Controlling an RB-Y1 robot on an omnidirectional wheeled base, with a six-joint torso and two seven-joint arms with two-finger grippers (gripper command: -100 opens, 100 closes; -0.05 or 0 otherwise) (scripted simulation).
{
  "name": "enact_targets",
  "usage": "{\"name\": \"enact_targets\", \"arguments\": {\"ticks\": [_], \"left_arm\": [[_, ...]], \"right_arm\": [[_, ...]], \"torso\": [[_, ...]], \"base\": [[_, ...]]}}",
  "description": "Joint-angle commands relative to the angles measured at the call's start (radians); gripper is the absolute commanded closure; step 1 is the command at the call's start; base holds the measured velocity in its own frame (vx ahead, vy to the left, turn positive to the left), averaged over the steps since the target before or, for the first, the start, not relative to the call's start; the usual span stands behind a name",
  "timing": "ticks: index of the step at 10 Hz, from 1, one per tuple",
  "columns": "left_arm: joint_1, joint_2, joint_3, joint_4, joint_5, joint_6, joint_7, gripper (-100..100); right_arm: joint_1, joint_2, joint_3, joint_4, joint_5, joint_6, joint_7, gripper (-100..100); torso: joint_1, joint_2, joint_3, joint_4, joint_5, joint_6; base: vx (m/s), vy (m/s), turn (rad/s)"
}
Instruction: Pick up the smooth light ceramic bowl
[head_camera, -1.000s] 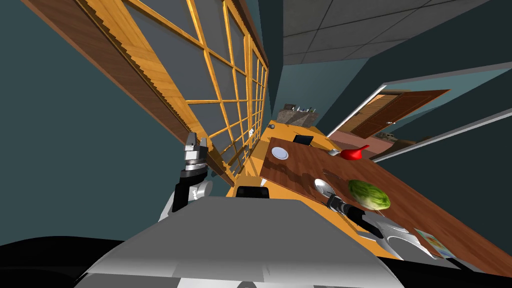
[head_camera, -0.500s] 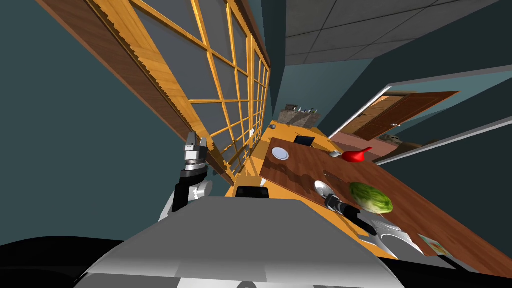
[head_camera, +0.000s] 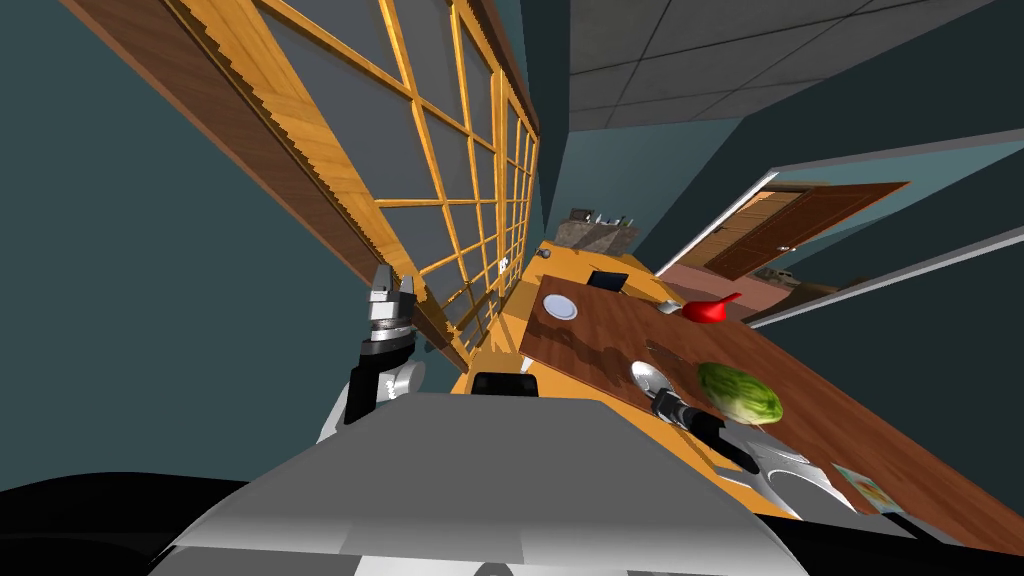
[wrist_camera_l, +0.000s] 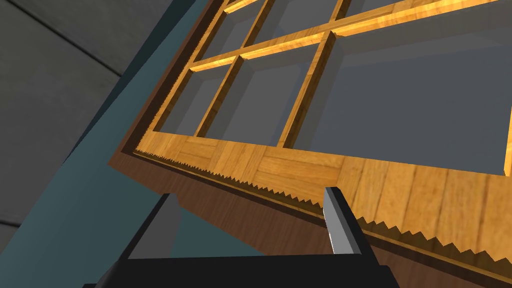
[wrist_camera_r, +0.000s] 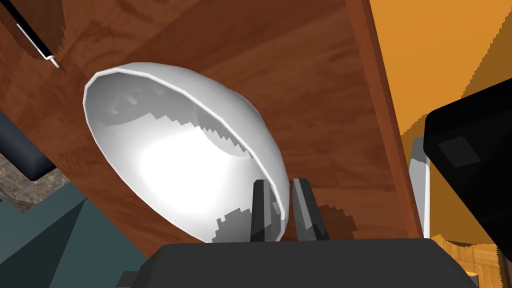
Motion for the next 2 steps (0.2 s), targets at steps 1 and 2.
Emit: {"name": "enact_targets", "arguments": {"ticks": [1,2], "left_arm": [[0.0,0.0,0.0,0.0,0.0,0.0,0.0,0],[0.0,0.0,0.0,0.0,0.0,0.0,0.0,0]], "right_arm": [[0.0,0.0,0.0,0.0,0.0,0.0,0.0,100],[0.002,-0.002,0.0,0.001,0.0,-0.004,-0.001,0]], "torso": [[0.0,0.0,0.0,0.0,0.0,0.0],[0.0,0.0,0.0,0.0,-0.001,-0.002]], "base": [[0.012,0.014,-0.047],[0.0,0.0,0.0]]}}
